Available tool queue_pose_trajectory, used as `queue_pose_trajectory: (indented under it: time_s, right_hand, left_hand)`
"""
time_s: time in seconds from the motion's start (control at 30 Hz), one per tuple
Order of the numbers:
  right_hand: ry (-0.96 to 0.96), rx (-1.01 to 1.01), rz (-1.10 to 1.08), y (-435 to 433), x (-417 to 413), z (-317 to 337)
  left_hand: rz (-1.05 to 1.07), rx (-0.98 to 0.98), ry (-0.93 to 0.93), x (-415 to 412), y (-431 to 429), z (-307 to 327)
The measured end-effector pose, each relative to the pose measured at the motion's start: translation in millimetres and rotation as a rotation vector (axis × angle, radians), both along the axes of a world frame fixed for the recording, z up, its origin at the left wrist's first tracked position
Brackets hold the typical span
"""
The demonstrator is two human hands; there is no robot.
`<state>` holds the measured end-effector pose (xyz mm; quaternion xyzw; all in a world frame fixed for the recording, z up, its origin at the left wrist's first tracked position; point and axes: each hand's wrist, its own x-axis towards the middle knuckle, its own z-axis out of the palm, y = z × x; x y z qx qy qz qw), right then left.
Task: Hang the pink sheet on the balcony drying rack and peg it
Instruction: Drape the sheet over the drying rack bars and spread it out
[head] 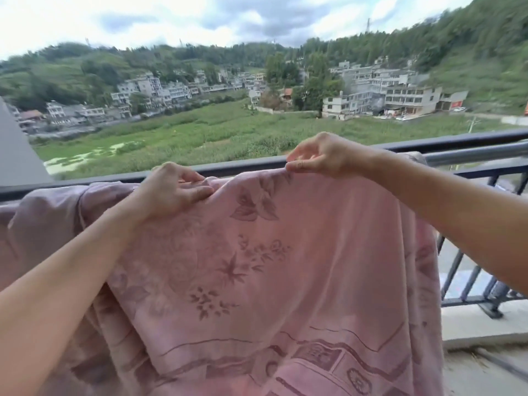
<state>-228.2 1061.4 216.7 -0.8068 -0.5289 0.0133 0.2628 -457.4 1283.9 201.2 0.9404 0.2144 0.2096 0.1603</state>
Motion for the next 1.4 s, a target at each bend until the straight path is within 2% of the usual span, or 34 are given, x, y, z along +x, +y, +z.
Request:
queue_pose_trajectory:
  time_s: [0.07, 0.17, 0.23, 0.33, 0.4, 0.5, 0.6, 0.67, 0.77, 0.87, 1.0, 1.17, 1.3, 1.4]
  right_hand:
    - [0.016, 0.122, 0.062, 5.1, -7.0, -16.9]
    - [0.098, 0.395, 0.043, 4.3, 4.1, -27.0]
    - [0.078, 0.528, 0.006, -2.3, 17.7, -19.5]
    - [-0.021, 0.697, -0.139, -19.1, 50.0, 6.7]
    - [-0.084, 0.754, -0.334, -35.2, 75.7, 26.0]
    - [-0.135, 0.632, -0.567, -66.1, 108.1, 28.8]
    - [-0.102, 0.248, -0.621, -85.8, 118.7, 1.8]
    - [-0.074, 0.034, -0.605, -89.2, 112.0, -9.2]
    - [-0.156, -0.083, -0.622, -82.4, 87.1, 1.3]
    - [-0.305, 0.013, -0.539, -61.3, 49.9, 9.6]
    - [-0.327, 0.212, -0.245, -12.9, -23.9, 12.5]
    - [-0.331, 0.302, 0.017, 63.1, -123.3, 13.7]
    - [-0.331, 0.340, 0.140, 122.9, -195.9, 12.9]
    - [-0.327, 0.324, 0.184, 163.7, -243.3, 5.5]
  left_hand:
    - [0.017, 0.010, -0.125, -0.5, -5.5, -4.9]
    - [0.065, 0.044, -0.291, 17.0, -15.5, -3.6]
    - [0.072, 0.063, -0.369, 34.0, -27.6, 7.6]
    - [-0.013, 0.090, -0.486, 62.9, -53.1, 29.1]
    - [-0.048, 0.111, -0.473, 77.4, -66.3, 37.9]
    - [0.010, 0.161, -0.309, 74.7, -64.2, 23.5]
    - [0.187, 0.292, -0.110, 47.5, -48.8, -13.9]
    - [0.184, 0.394, -0.139, 32.0, -44.9, -30.0]
    - [0.121, 0.432, -0.202, 18.6, -38.0, -37.7]
    - [0.169, 0.396, -0.291, -1.5, -19.4, -42.8]
    - [0.372, 0.318, -0.505, -52.6, 16.7, -55.9]
    - [0.709, 0.191, -0.517, -154.5, 78.5, -76.6]
    - [0.907, -0.046, -0.445, -224.2, 126.0, -82.2]
    - [0.972, -0.302, -0.483, -256.2, 160.3, -83.5]
